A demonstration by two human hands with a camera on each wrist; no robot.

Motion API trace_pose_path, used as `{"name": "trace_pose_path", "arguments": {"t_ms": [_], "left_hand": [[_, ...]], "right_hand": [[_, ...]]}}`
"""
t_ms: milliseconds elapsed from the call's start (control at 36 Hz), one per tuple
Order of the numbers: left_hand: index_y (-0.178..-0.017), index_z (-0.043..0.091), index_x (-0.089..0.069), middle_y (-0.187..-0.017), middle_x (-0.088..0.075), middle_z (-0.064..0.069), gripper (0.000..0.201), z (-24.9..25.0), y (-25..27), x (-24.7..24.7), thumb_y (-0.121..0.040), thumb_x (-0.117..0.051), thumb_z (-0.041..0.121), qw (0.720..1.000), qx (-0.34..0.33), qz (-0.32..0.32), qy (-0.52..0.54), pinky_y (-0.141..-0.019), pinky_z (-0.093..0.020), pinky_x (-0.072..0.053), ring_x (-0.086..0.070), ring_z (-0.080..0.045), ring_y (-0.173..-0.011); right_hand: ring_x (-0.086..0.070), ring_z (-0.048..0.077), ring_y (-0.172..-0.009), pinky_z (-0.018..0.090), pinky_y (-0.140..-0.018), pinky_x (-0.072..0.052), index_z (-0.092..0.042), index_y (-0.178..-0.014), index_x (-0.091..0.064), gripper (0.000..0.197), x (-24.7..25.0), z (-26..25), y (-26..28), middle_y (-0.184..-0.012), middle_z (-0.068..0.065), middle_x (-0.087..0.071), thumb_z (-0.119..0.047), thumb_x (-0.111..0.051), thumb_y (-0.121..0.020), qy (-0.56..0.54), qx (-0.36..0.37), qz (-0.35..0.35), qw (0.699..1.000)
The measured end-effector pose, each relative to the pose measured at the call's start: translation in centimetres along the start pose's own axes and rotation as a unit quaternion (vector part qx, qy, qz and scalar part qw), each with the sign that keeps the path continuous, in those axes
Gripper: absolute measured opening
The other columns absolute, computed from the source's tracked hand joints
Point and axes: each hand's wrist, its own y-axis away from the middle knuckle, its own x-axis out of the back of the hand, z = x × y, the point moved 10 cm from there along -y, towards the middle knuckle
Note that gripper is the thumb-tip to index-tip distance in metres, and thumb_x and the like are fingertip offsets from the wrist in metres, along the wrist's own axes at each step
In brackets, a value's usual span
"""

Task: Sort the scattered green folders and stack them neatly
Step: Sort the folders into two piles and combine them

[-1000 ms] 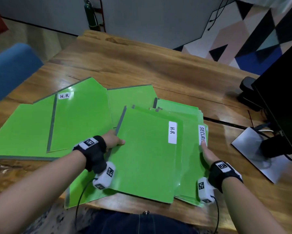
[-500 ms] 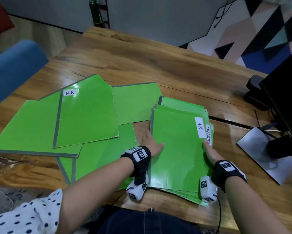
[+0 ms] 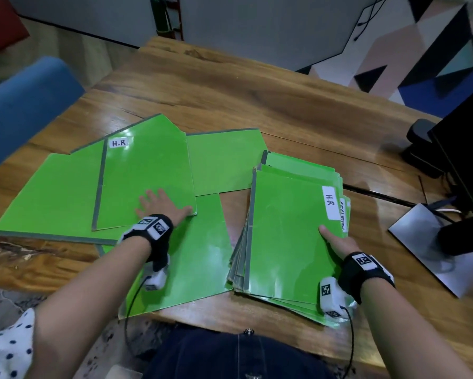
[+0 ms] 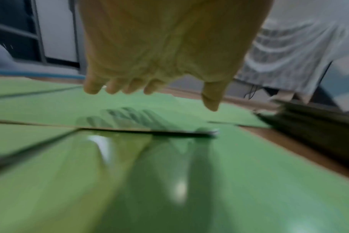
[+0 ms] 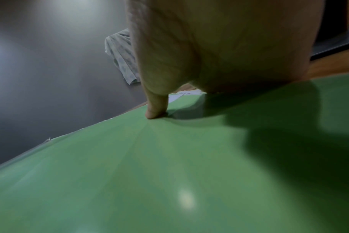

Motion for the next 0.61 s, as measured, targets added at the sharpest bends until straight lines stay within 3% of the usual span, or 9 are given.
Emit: {"name": "trace_pose_path", "arguments": {"t_ms": [111, 222, 278, 361, 417, 500, 611], "left_hand": [[-0.151, 0.009, 0.007, -0.158, 0.013, -0.012, 0.103, -1.8, 0.5, -2.3, -0.083, -0.031, 0.075, 0.993, -0.051, -0.038, -0.1, -0.115, -0.056, -0.012, 0.002, -0.03, -0.147], [-0.152, 0.012, 0.005, -0.158, 0.012, -0.009, 0.1, 0.3, 3.1, -4.3, -0.083, -0.027, 0.076, 0.985, -0.111, -0.057, -0.122, -0.116, -0.054, -0.013, -0.001, -0.028, -0.147], [-0.152, 0.013, -0.003, -0.159, 0.001, -0.009, 0.093, 2.2, 4.9, -4.8, -0.085, -0.027, 0.073, 0.978, -0.153, -0.06, -0.125, -0.116, -0.053, -0.014, -0.011, -0.027, -0.146], [-0.148, 0.017, -0.025, -0.149, -0.038, -0.009, 0.074, 3.9, 6.2, -3.8, -0.09, -0.037, 0.062, 0.978, -0.2, -0.033, -0.051, -0.114, -0.048, -0.026, -0.044, -0.026, -0.132], [-0.14, 0.016, -0.038, -0.137, -0.051, -0.008, 0.061, 2.7, 5.2, -1.4, -0.09, -0.051, 0.049, 0.984, -0.17, 0.026, 0.043, -0.105, -0.043, -0.041, -0.053, -0.026, -0.12], [-0.134, 0.006, -0.042, -0.139, -0.041, -0.017, 0.065, -2.1, 2.5, 2.5, -0.082, -0.067, 0.036, 0.985, -0.032, 0.127, 0.111, -0.102, -0.045, -0.043, -0.042, -0.033, -0.125], [-0.143, 0.001, -0.022, -0.149, -0.022, -0.023, 0.096, -7.9, 0.4, 3.1, -0.072, -0.079, 0.032, 0.967, 0.151, 0.094, 0.182, -0.109, -0.048, -0.031, -0.024, -0.039, -0.137]], "right_hand": [[-0.05, 0.034, -0.118, 0.045, -0.099, -0.042, -0.001, -0.139, -0.034, 0.094, 0.0, 0.0, -0.1, -0.133, 0.018, -0.048, -0.064, -0.062, -0.075, 0.011, 0.001, 0.0, 1.0], [-0.053, 0.032, -0.109, 0.043, -0.096, -0.045, -0.001, -0.136, -0.038, 0.092, 0.1, -0.2, -0.1, -0.127, 0.018, -0.052, -0.064, -0.062, -0.075, 0.023, 0.006, 0.001, 1.0], [-0.054, 0.033, -0.111, 0.045, -0.096, -0.045, -0.001, -0.135, -0.04, 0.092, 0.1, -0.3, 0.0, -0.126, 0.018, -0.053, -0.066, -0.062, -0.074, 0.031, 0.009, 0.002, 0.999], [-0.057, 0.033, -0.109, 0.048, -0.095, -0.047, -0.002, -0.132, -0.042, 0.094, 0.1, -0.1, -0.1, -0.121, 0.017, -0.056, -0.07, -0.062, -0.07, 0.029, 0.005, 0.004, 1.0], [-0.056, 0.034, -0.109, 0.048, -0.095, -0.047, -0.001, -0.133, -0.041, 0.093, 0.1, -0.1, -0.1, -0.122, 0.017, -0.056, -0.069, -0.062, -0.071, 0.028, 0.005, 0.009, 1.0], [-0.058, 0.032, -0.103, 0.047, -0.092, -0.049, -0.001, -0.129, -0.044, 0.089, 0.1, -0.1, 0.0, -0.118, 0.017, -0.057, -0.068, -0.061, -0.073, 0.033, 0.007, 0.016, 0.999], [-0.057, 0.029, -0.094, 0.045, -0.089, -0.05, -0.002, -0.128, -0.044, 0.087, -0.2, 0.1, -0.3, -0.114, 0.016, -0.058, -0.067, -0.063, -0.072, 0.023, 0.007, 0.016, 1.0]]}}
